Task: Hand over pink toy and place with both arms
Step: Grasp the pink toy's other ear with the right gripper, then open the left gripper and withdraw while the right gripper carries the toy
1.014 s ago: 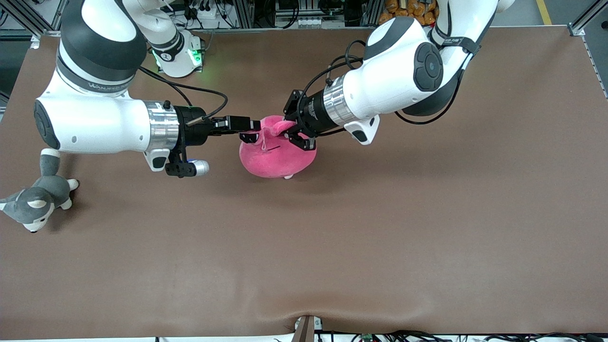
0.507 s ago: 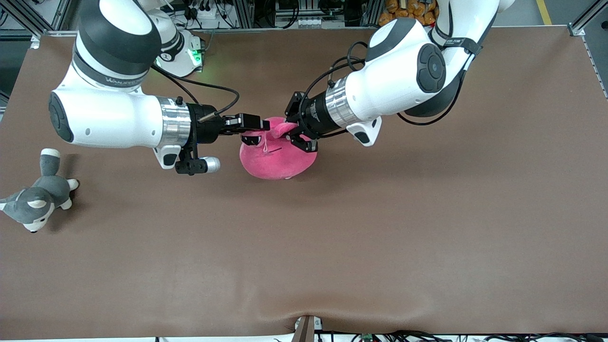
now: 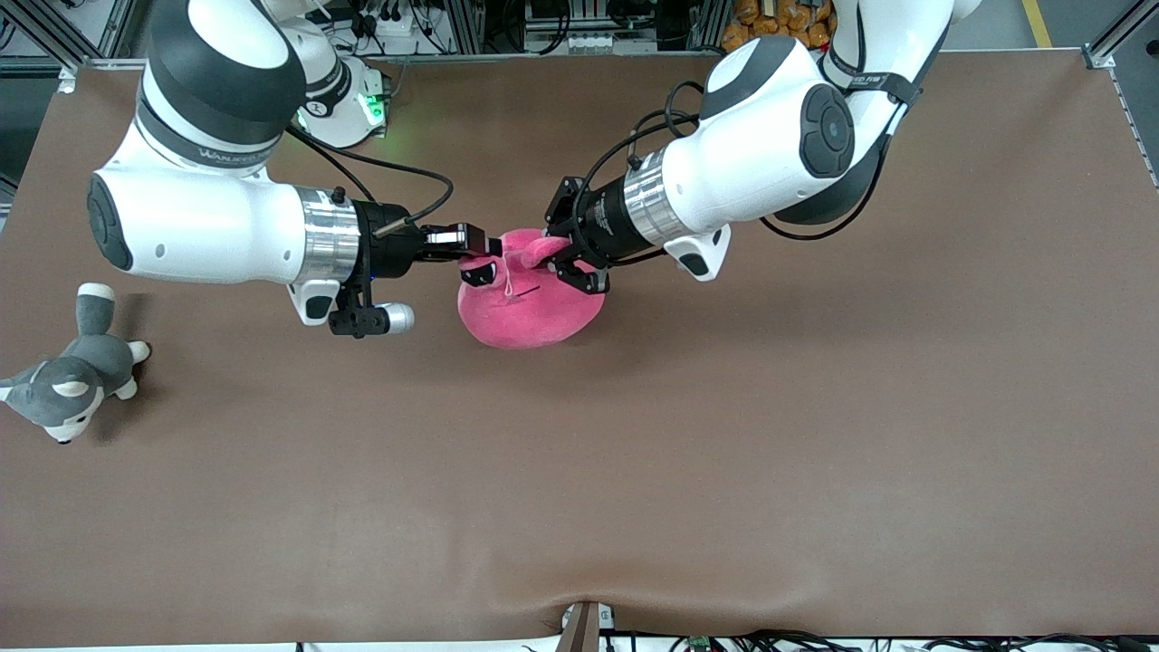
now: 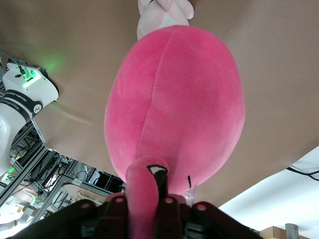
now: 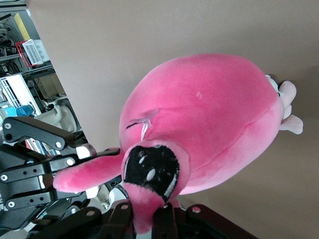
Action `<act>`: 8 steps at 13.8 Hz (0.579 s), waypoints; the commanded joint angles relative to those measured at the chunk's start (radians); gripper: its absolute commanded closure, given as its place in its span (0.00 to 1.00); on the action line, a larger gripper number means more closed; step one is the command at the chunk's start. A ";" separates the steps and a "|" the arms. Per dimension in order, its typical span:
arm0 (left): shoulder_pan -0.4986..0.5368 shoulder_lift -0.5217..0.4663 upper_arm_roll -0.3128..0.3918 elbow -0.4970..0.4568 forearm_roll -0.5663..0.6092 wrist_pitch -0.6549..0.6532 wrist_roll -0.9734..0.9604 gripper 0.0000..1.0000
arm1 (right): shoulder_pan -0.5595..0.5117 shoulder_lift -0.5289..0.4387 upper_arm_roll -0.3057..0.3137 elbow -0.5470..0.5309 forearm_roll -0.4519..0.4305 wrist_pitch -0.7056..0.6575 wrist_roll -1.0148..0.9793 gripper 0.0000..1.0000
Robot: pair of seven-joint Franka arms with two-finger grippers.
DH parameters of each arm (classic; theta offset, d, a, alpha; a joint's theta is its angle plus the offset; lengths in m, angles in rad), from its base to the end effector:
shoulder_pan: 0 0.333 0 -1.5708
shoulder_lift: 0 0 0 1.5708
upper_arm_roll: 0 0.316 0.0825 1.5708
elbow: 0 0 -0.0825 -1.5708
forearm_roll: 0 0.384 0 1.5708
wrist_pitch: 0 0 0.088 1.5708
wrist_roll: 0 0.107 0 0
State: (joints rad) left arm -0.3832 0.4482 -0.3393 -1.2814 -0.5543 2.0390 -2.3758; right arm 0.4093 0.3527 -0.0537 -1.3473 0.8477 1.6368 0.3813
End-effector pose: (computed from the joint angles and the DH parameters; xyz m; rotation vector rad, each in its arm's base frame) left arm 0.5537 -0.4547 0.5540 1.5619 2.1475 -0.9209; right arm 0.5931 0.3077 0.5538 -2.3530 0.1299 0.4409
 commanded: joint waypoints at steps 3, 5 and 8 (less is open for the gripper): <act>0.096 -0.054 0.005 0.007 0.014 -0.042 -0.002 0.00 | -0.018 0.012 0.000 0.025 -0.015 -0.008 -0.019 1.00; 0.144 -0.081 0.003 0.008 0.043 -0.092 0.065 0.00 | -0.046 0.012 -0.002 0.020 -0.016 -0.015 -0.059 1.00; 0.202 -0.097 0.005 0.007 0.184 -0.106 0.234 0.00 | -0.142 0.012 -0.002 0.013 -0.033 -0.147 -0.203 1.00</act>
State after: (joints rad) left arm -0.2033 0.3702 -0.3336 -1.2632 -0.4452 1.9488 -2.2223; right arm 0.3439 0.3569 -0.0678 -1.3482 0.8204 1.5834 0.2701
